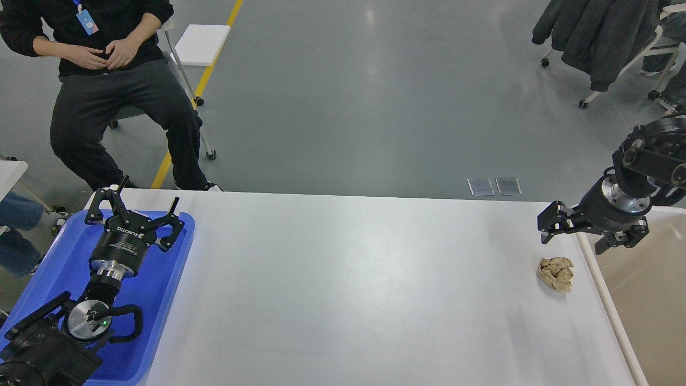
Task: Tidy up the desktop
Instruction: 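Lower the open right gripper over the paper ball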
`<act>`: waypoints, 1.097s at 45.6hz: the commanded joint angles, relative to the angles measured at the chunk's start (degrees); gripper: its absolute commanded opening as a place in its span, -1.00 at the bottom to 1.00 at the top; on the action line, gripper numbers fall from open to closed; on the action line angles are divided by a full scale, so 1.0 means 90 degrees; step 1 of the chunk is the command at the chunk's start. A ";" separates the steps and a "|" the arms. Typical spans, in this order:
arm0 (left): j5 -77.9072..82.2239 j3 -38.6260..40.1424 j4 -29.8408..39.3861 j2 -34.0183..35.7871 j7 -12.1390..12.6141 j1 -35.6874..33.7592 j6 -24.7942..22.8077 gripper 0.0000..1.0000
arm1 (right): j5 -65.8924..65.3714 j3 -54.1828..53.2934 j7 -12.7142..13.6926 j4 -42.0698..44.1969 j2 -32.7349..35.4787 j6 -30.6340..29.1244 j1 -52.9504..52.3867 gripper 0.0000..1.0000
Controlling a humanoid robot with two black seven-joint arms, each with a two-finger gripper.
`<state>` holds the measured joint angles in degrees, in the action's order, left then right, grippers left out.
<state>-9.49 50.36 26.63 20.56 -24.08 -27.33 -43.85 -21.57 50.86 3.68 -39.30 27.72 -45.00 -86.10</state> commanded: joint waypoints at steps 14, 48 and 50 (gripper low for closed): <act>0.0000 0.0000 0.0000 0.0000 0.0000 0.0000 -0.0001 0.98 | 0.0355 -0.0055 0.0001 0.0117 0.0035 0.0000 0.0464 1.00; 0.0000 0.0000 0.0000 0.0000 0.0000 0.0000 -0.0001 0.98 | -0.0924 -0.0553 -0.0008 0.0821 -0.0609 0.1572 0.1529 0.97; 0.0000 0.0000 0.0000 0.0000 0.0000 0.0000 -0.0001 0.98 | -0.0914 -0.0641 -0.0008 0.0812 -0.0619 0.1592 0.1529 0.99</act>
<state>-9.49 50.36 26.63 20.57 -24.08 -27.33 -43.85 -28.03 46.69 3.54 -31.98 23.69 -35.61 -74.01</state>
